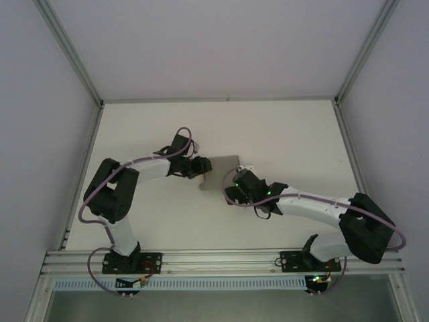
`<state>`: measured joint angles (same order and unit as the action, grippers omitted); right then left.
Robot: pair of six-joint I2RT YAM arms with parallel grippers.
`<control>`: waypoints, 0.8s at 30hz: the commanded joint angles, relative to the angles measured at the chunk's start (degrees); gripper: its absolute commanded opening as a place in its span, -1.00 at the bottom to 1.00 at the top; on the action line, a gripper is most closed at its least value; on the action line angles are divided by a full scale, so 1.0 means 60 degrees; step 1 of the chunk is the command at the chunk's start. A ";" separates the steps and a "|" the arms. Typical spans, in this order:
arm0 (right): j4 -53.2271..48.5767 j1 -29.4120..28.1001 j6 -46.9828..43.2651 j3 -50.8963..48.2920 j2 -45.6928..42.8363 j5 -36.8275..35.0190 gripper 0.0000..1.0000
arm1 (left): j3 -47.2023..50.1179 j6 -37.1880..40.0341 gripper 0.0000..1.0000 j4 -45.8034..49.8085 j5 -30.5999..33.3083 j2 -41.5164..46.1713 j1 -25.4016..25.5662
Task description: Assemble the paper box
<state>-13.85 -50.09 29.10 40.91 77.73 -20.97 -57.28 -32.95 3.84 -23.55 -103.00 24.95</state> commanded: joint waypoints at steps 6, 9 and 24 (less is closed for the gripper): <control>0.0373 0.2334 -0.0280 0.1135 0.0300 0.3962 1.00 | 0.0720 -0.0112 -0.41 -0.1486 -0.0795 -0.0780 -0.0496; -0.0358 0.3347 -0.0130 0.1811 0.0839 0.5460 1.00 | 0.0768 -0.0315 -0.41 -0.1957 -0.1297 -0.1010 -0.0572; 0.0420 0.5205 0.0787 0.3116 0.3733 0.9375 0.99 | 0.1357 -0.1031 -0.56 -0.3786 -0.2558 -0.1378 -0.1083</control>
<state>-13.74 -19.14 31.46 57.28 97.86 27.16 -50.78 -38.59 -21.34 -39.66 -109.14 18.96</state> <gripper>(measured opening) 0.998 0.235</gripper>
